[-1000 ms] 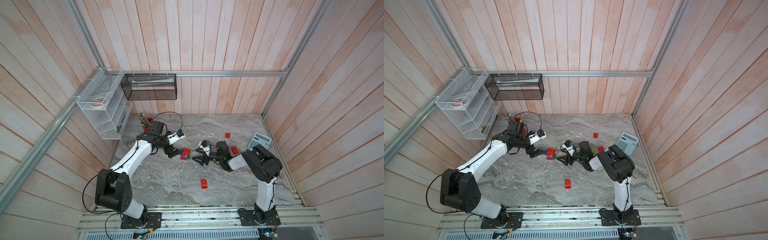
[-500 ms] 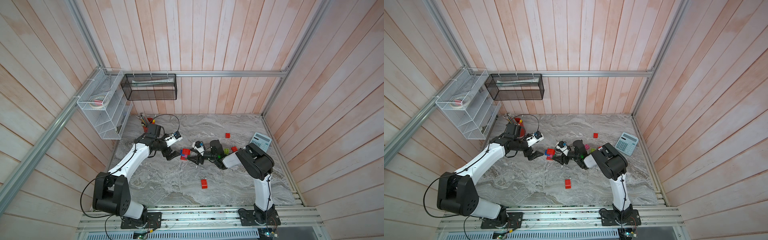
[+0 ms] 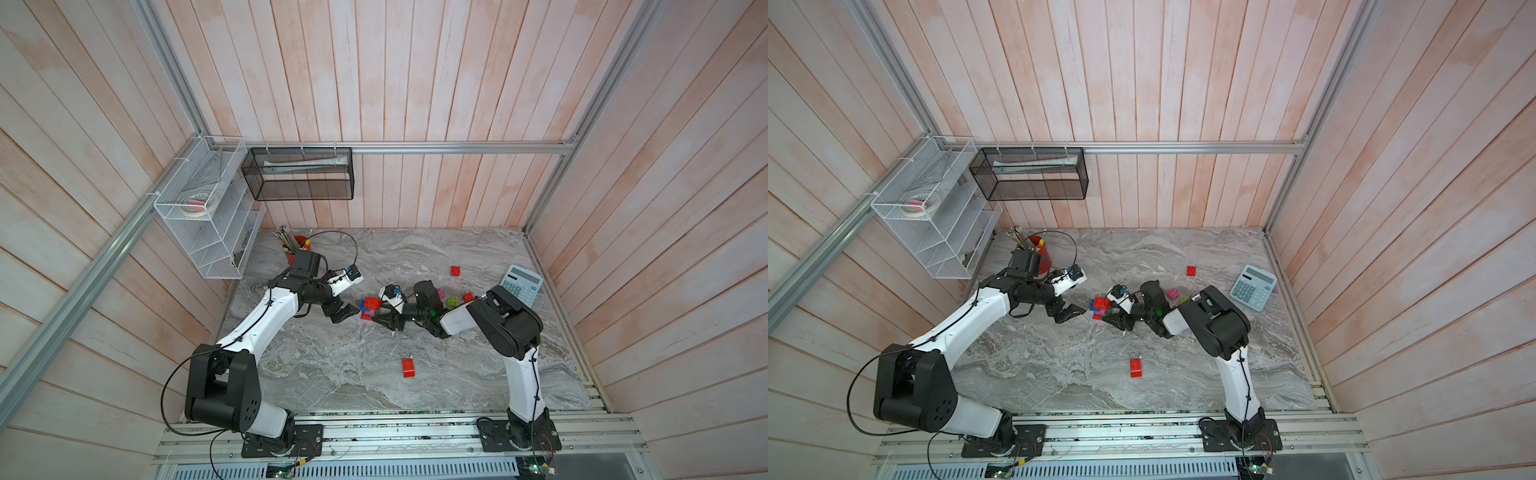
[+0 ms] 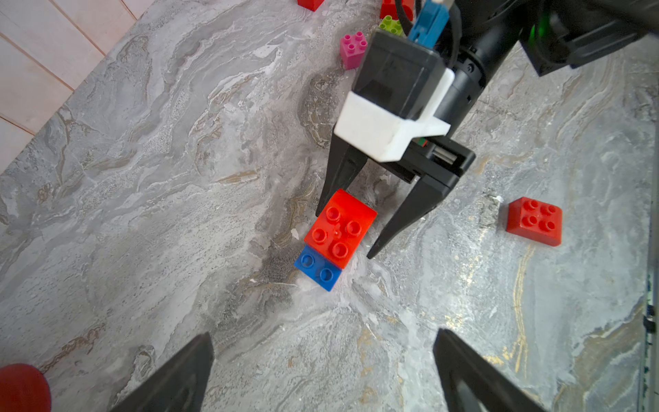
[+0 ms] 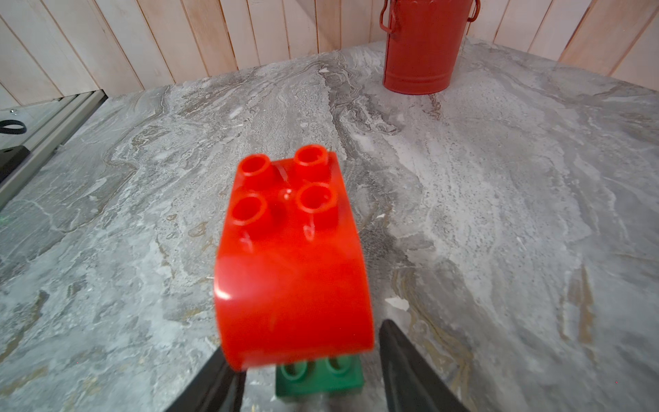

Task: Assemble the letter s with lego
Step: Adjust the lego brick at the center of the board.

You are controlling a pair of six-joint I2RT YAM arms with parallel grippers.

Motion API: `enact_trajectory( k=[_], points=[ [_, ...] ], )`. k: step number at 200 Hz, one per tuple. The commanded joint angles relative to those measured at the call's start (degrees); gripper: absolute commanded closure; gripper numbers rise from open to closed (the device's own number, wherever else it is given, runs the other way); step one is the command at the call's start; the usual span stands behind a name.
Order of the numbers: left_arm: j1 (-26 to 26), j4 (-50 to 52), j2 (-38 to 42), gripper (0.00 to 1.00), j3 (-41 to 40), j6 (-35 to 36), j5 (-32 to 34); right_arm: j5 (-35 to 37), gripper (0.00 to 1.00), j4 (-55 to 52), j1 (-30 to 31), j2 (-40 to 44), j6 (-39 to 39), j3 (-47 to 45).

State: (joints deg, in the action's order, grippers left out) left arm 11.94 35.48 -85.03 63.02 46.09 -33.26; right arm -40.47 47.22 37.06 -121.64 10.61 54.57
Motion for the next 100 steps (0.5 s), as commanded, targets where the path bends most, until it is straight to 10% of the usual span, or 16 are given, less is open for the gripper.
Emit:
enact_trajectory(
  k=[1,100],
  points=[
    [-0.49,0.64,1.80,0.00,-0.83,0.75,-1.46,0.04,0.44,-1.61,0.38,-1.62,0.04,1.10],
    [-1.16,0.18,1.62,0.00,-1.26,0.86,-2.34,0.14,0.62,-1.75,0.39,-1.67,-0.26,1.37]
  ],
)
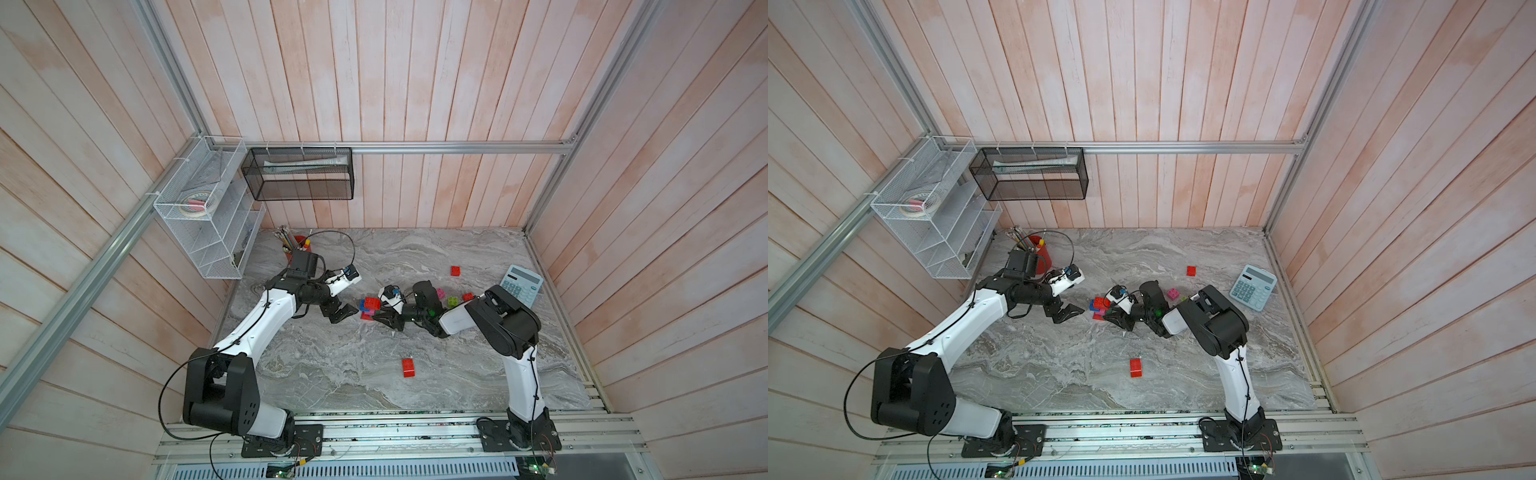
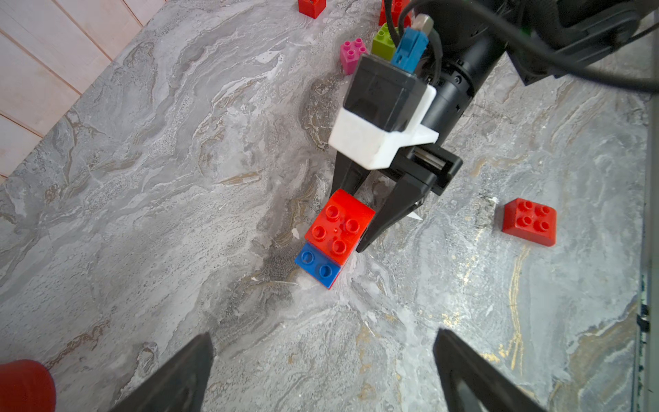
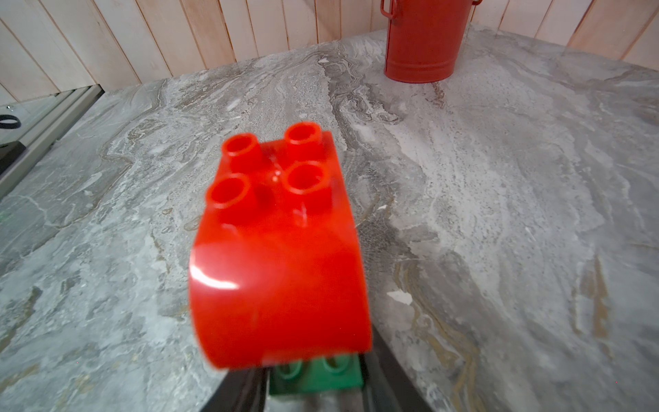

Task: Assemble the letter s with lego
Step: Adjust the lego brick at the center of the board.

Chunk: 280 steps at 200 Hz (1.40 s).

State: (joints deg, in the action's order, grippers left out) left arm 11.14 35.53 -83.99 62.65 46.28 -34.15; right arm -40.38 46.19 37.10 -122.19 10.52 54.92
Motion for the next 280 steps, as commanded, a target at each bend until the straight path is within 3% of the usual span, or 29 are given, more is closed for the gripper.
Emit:
enact_trajectory(
  k=[1,80,136,200,280],
  points=[
    [-0.38,0.10,0.57,0.00,-0.88,0.70,-1.44,0.04,0.62,-0.70,0.34,-1.12,-0.25,1.00],
    [-0.94,0.05,1.19,0.00,0.53,-0.42,-3.30,-1.89,0.67,1.36,0.32,2.12,-5.83,-0.29],
    [-2.84,-2.87,3.54,0.00,1.06,-3.11,-5.08,-9.91,0.68,-6.04,0.24,4.19,-26.32,3.05],
    [-3.90,-2.43,3.12,0.00,1.76,-4.13,-4.96,-20.77,0.67,-15.00,-0.11,-1.02,-40.52,11.93],
    [-7.14,-2.39,3.84,0.00,1.46,-6.71,-7.68,-25.32,0.66,-15.46,-0.28,-11.40,-57.20,24.89]
  ],
)
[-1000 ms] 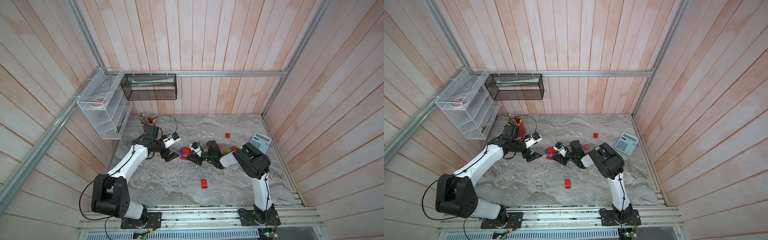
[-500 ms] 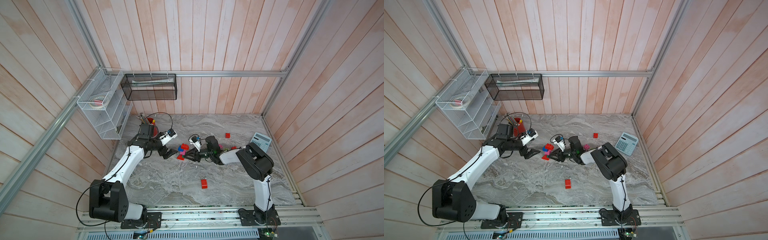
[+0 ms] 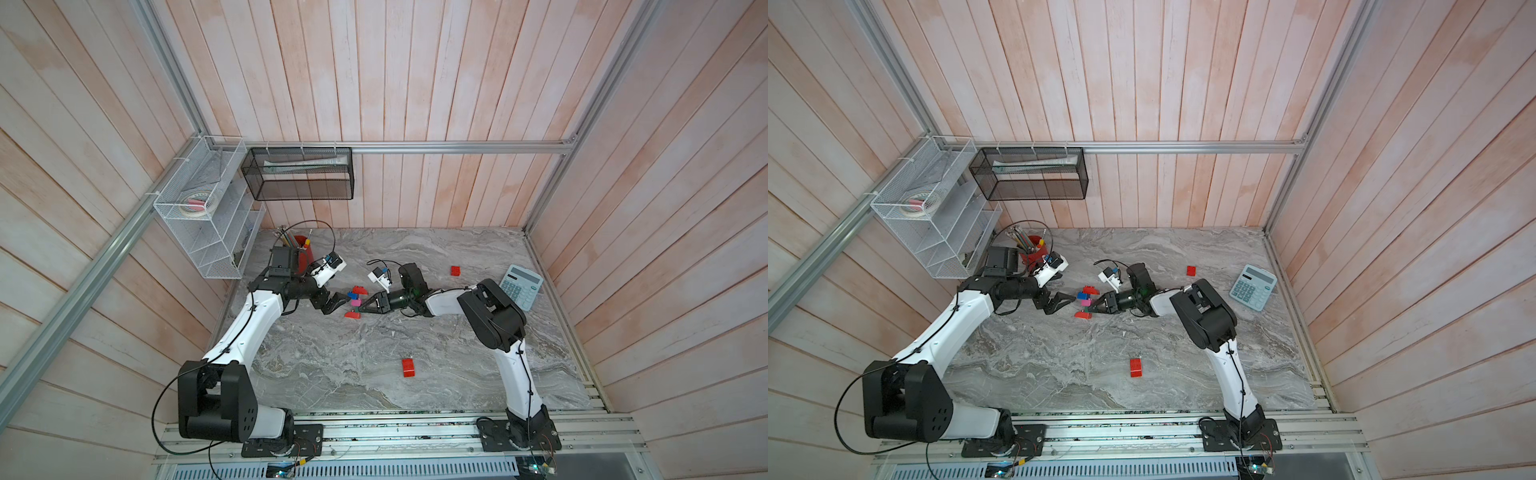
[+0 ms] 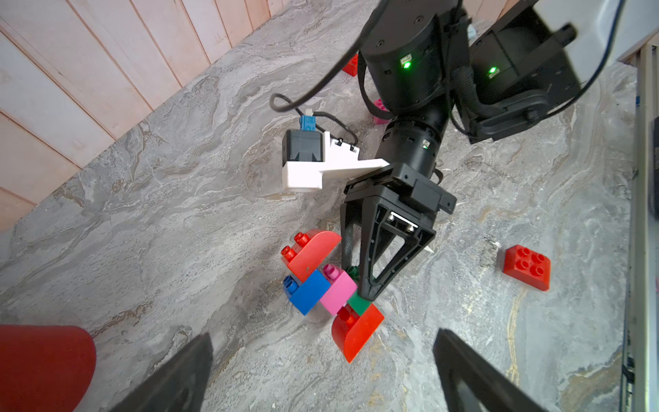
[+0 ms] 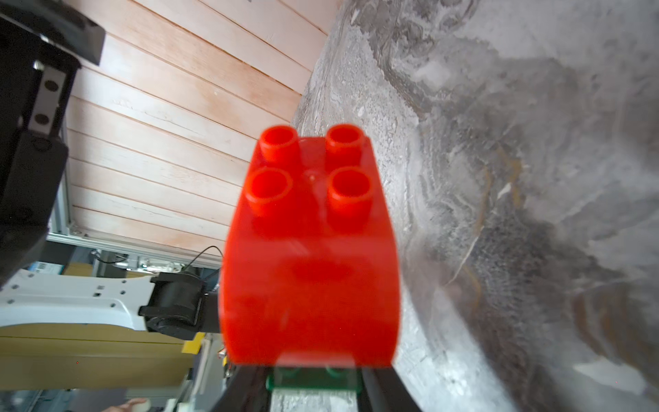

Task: Assemble the letter s with lego
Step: Adjust the lego brick at the center of the board.

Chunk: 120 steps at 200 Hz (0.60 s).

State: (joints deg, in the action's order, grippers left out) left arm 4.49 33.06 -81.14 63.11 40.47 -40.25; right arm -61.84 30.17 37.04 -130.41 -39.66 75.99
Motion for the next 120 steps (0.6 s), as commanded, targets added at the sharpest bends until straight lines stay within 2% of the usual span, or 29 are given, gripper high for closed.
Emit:
enact_trajectory(
  k=[1,48,76,120],
  points=[
    [-0.56,0.08,0.99,0.00,1.03,-0.91,-1.59,-3.88,0.66,0.44,-0.21,-3.27,-7.14,3.95],
    [-0.89,-0.49,1.09,0.00,-0.19,-1.00,-1.68,-7.02,0.67,-3.37,-0.46,-8.10,-11.68,11.29],
    [-1.05,-0.80,0.86,0.00,-0.66,-1.09,-1.59,-6.54,0.67,-7.36,-0.62,-9.87,-11.14,14.97],
    [-1.15,-1.01,0.51,0.00,-0.67,-1.11,-1.58,-6.65,0.67,-6.56,-0.51,-13.02,-15.79,18.03]
  ],
)
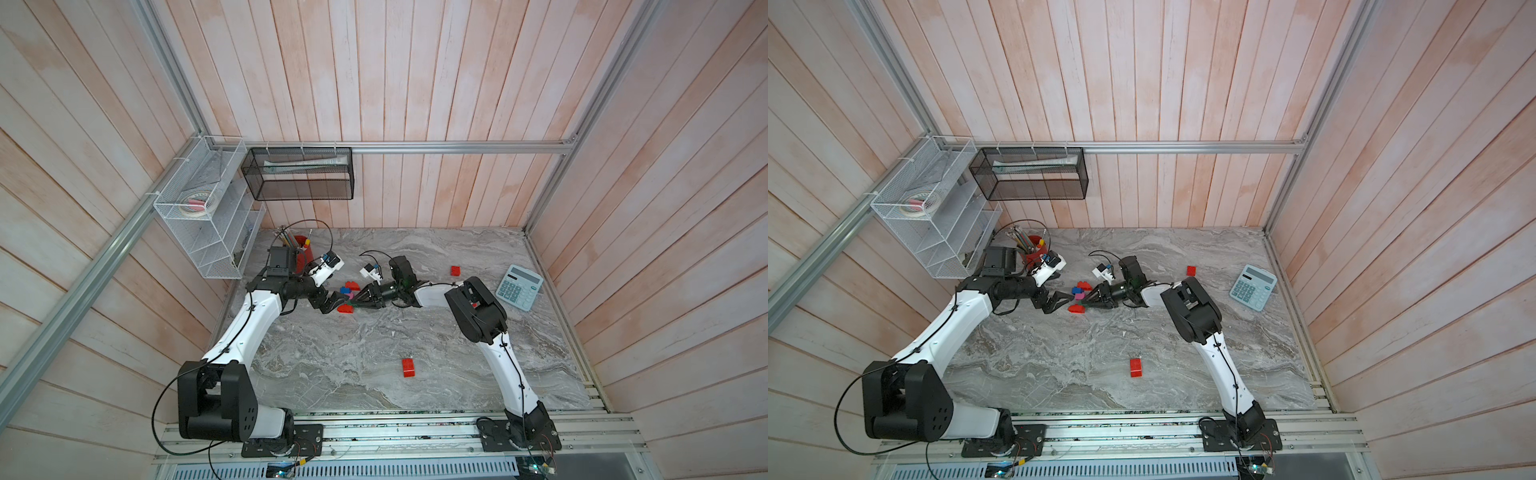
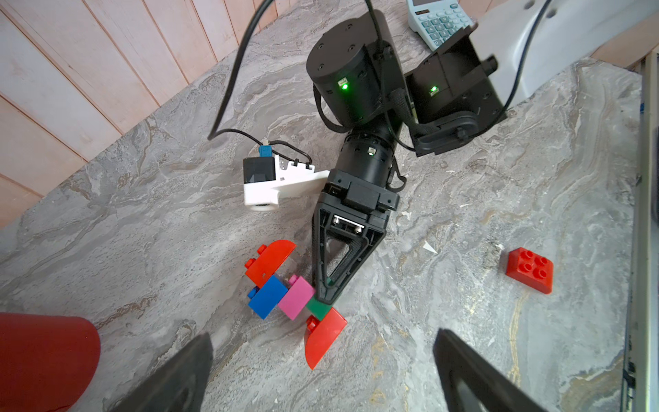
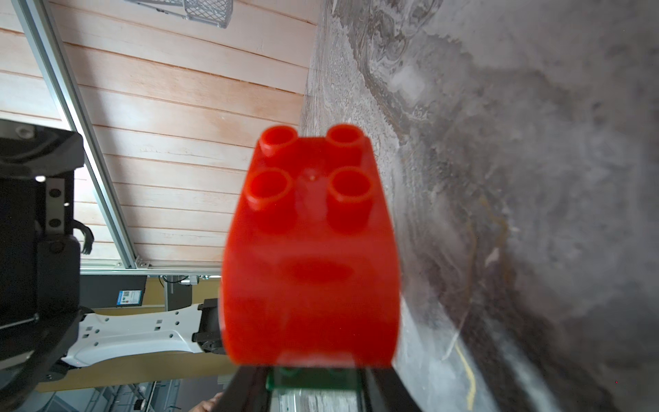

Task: Assemble the letter s with lego
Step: Adjust the lego brick at the center of the board.

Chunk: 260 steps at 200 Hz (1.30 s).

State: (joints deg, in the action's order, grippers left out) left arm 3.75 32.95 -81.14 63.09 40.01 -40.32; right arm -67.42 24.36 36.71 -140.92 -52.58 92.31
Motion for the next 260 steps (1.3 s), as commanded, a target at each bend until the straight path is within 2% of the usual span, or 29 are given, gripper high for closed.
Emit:
enact_trajectory(
  k=[1,75,86,115,159,193,260],
  points=[
    [-0.41,-0.93,0.48,0.00,-0.67,-0.64,-1.52,-1.02,0.67,-0.78,-0.16,-2.51,-2.88,1.76],
    [-0.47,-1.13,-0.05,0.00,-0.71,-0.81,-1.87,1.06,0.65,-5.50,0.09,-4.01,-2.96,4.18],
    [-0.50,-1.25,-0.10,0.00,-0.72,-0.94,-1.96,3.11,0.65,-6.15,0.13,-4.12,-2.81,4.58],
    [-0.47,-1.13,-0.40,0.00,-0.60,-1.16,-2.22,5.05,0.61,-7.15,0.29,-3.51,-2.34,4.74],
    [-0.51,-1.39,-0.33,0.00,-0.75,-0.97,-2.14,10.17,0.54,-11.49,0.62,-1.35,-0.09,4.93],
    [-0.50,-1.65,-0.03,0.00,-0.90,-0.99,-2.40,15.89,0.47,-18.00,1.50,0.92,4.69,5.68],
    [-0.50,-1.82,-0.13,0.00,-0.63,-2.38,-1.43,27.80,0.43,-25.62,3.57,5.49,11.83,5.10]
  ],
)
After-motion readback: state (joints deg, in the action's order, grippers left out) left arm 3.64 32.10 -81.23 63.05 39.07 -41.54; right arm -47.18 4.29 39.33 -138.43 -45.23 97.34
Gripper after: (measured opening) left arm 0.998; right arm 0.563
